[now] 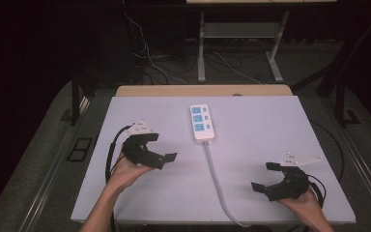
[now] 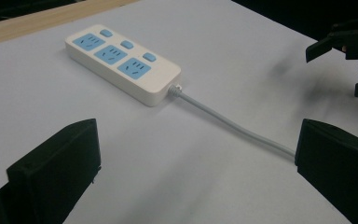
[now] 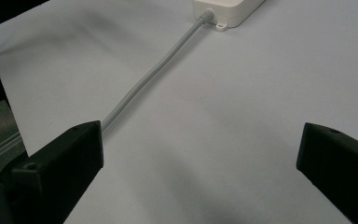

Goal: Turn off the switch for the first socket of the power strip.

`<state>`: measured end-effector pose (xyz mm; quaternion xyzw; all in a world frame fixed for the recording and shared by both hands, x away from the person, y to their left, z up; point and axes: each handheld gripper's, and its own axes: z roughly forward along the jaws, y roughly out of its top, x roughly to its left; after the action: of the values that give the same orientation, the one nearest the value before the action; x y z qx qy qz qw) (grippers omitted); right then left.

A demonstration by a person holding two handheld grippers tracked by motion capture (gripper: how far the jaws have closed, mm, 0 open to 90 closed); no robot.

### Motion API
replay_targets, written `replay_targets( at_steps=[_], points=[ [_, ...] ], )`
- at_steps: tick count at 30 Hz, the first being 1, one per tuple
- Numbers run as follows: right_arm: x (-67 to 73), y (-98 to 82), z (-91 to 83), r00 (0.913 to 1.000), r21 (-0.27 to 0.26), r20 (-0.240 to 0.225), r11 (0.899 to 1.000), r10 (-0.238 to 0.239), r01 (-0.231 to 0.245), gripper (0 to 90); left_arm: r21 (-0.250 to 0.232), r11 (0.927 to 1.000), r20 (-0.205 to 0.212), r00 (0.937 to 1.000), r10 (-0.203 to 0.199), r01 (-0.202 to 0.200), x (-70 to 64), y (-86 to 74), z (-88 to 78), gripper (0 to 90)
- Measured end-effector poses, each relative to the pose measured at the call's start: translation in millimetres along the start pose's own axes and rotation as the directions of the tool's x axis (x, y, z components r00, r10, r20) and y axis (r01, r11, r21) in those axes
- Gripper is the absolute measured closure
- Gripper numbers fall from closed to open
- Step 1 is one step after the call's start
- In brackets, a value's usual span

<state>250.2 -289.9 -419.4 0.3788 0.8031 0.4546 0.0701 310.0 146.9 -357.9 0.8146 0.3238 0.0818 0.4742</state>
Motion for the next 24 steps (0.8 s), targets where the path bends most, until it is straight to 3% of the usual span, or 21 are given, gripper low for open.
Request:
replay_targets(
  at_steps=[10, 15, 24],
  points=[
    [0.3, -0.1, 0.4, 1.0, 0.001, 0.0, 1.0, 0.0, 0.0, 0.2, -0.039, 0.9989, -0.028, 0.9992, -0.028, 0.027, -4.4, -29.3, -10.0, 0.0],
    [0.2, -0.3, 0.4, 1.0, 0.002, 0.002, 1.0, 0.001, -0.001, 0.2, -0.037, 0.999, -0.039, 0.9989, -0.026, 0.024, -8.8, -39.8, -12.2, 0.0],
    [0.2, -0.4, 0.4, 1.0, 0.003, 0.002, 1.0, 0.0, 0.0, 0.2, -0.055, 0.997, -0.053, 0.9969, -0.057, 0.055, -12.2, -60.6, -14.1, 0.0]
  ],
)
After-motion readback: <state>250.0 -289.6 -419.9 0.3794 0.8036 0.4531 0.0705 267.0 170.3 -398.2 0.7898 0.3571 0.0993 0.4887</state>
